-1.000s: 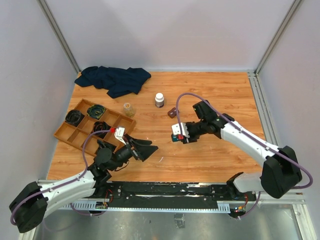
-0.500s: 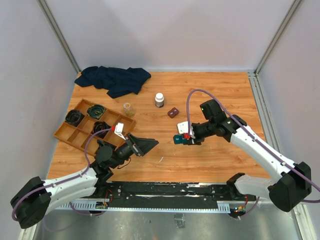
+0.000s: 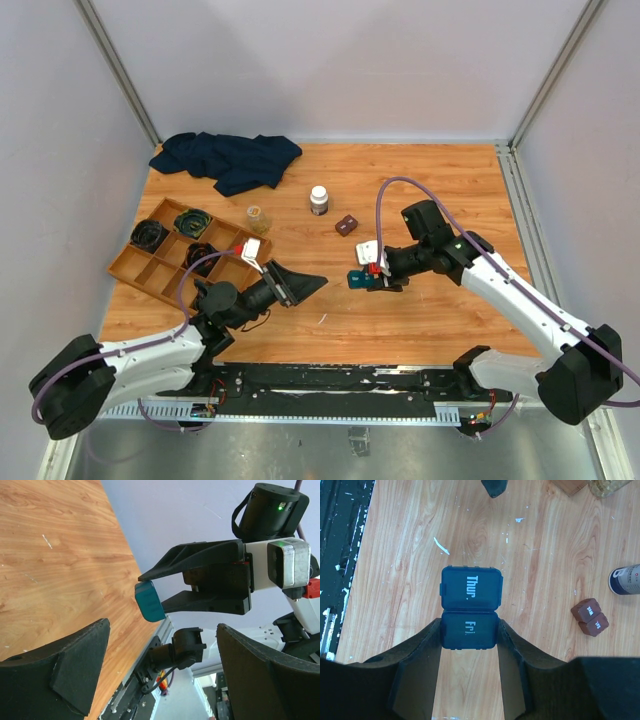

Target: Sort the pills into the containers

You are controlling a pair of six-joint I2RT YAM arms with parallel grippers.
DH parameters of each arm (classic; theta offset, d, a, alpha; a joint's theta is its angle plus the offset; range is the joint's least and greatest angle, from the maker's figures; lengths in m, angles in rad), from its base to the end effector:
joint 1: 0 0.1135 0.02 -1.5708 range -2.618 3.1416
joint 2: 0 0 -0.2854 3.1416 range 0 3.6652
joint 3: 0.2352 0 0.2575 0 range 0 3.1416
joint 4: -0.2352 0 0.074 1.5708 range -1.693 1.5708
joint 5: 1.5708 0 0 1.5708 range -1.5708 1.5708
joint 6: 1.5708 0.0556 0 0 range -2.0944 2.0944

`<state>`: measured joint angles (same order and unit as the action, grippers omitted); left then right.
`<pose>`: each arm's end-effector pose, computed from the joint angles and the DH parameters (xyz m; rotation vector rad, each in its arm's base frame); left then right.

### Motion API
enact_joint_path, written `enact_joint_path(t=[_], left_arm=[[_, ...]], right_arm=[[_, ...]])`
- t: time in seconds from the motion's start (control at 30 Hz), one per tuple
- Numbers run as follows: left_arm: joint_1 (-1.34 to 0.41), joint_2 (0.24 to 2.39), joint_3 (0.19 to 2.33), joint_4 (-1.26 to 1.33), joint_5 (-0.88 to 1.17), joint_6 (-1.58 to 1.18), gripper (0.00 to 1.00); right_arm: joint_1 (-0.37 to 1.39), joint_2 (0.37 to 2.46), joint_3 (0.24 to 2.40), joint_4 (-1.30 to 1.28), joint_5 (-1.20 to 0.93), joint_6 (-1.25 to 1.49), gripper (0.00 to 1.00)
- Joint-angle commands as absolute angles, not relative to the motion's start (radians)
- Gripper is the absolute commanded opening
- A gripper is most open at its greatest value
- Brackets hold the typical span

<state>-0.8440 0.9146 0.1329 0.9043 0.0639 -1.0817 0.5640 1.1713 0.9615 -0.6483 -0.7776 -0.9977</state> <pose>0.1265 -0.1476 0.2216 -0.1378 1.6624 -1.5777 0.1826 0.1616 0.2970 -1.7888 1.3280 0.7047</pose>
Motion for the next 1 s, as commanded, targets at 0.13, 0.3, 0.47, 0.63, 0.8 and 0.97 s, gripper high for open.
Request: enact_joint_path(t=[0.13,0.3,0.47,0.63,0.8,0.97], left_arm=[[-0.872,0.940,0.163,0.942,0.074,-1.077,0.90],[-0.879,0.949,0.169,0.942,0.082,-1.079,0.89],[-0.882,0.960,0.174,0.946,0.085,-1.101,0.85],[-0.884,1.006,0.190,0.956,0.090,-1.127,0.71],[-0.897,1.088,0.237,0.971,0.107,-1.135,0.74],[-0.924,1.176,0.293,0.969,0.091,-1.131,0.77]], right_arm=[[0.553,1.153,0.948,-0.623,-0.791,-0.956,0.30],[0.553,1.152,0.945,-0.618,-0.790,-0.954,0.30],[0.554,1.151,0.944,-0.604,-0.782,-0.937,0.30],[0.553,1.146,0.938,-0.581,-0.778,-0.913,0.30],[0.553,1.148,0.930,-0.564,-0.787,-0.899,0.29],[0.555,1.146,0.928,-0.557,-0.785,-0.892,0.29]])
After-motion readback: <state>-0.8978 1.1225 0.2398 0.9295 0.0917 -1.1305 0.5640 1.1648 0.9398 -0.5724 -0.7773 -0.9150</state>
